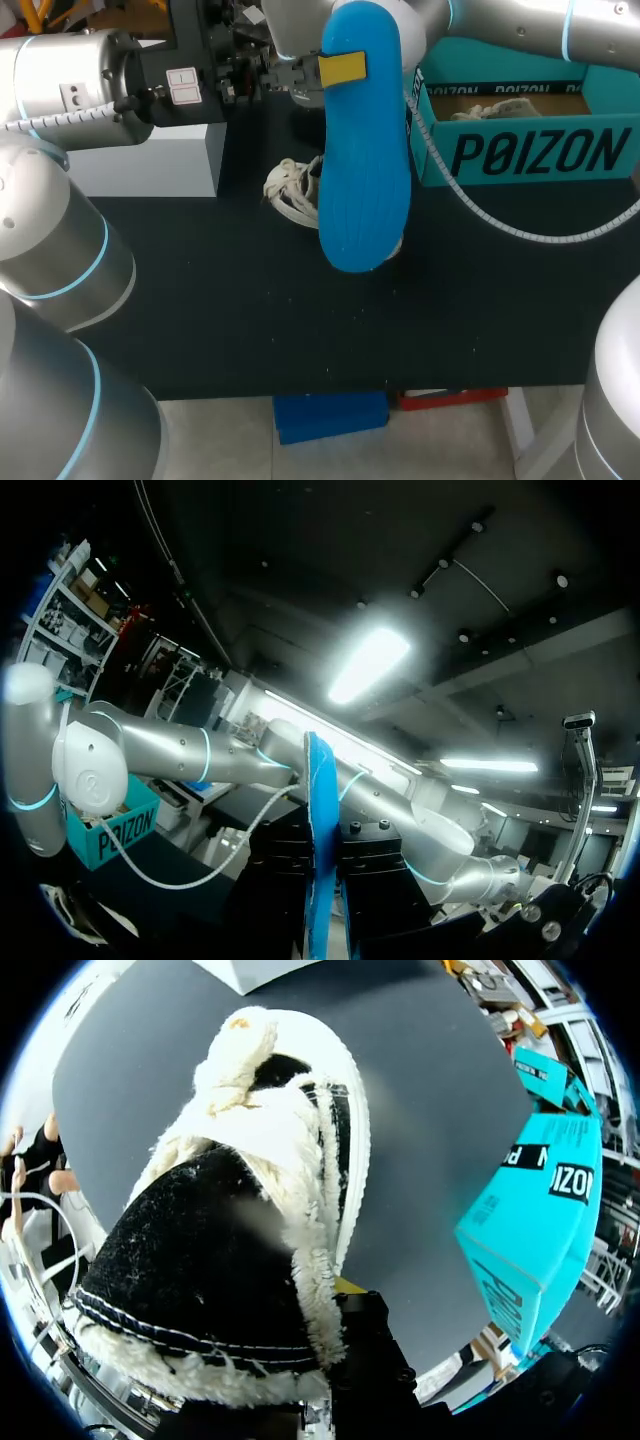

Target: Take the shoe out of the shoebox, open the shoe tongue, remove and reinsert the insole, then place the shoe into the shoebox

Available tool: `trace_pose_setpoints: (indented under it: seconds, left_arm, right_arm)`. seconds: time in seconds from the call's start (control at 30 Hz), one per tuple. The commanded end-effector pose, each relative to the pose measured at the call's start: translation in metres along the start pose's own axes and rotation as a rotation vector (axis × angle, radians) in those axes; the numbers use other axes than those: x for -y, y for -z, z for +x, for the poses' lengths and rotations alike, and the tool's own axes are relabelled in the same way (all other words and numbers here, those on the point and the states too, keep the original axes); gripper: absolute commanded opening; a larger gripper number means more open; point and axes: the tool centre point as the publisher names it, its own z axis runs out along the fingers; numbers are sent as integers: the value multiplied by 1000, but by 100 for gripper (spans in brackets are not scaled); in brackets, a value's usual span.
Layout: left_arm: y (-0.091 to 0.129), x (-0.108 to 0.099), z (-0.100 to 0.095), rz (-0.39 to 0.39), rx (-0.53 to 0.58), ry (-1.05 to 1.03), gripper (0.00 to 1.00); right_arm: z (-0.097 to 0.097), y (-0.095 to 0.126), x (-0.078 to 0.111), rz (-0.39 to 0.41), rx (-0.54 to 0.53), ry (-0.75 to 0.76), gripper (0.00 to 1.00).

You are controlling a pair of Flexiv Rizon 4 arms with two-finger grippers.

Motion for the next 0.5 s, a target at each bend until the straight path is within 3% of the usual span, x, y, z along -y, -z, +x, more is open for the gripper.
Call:
trace_pose_setpoints:
  seconds: [0.03,0.17,0.5]
  left_arm:
    - [0,0,1,-3,4,1,0]
    - [0,0,1,-3,4,1,0]
    - [0,0,1,-3,4,1,0]
  right_arm:
    - [-3,-7,1,-58,-185,-812,0]
    - [-2,-18,1,-78,-234,-955,0]
    - [-2,-44,1,-123,-345,-1125,0]
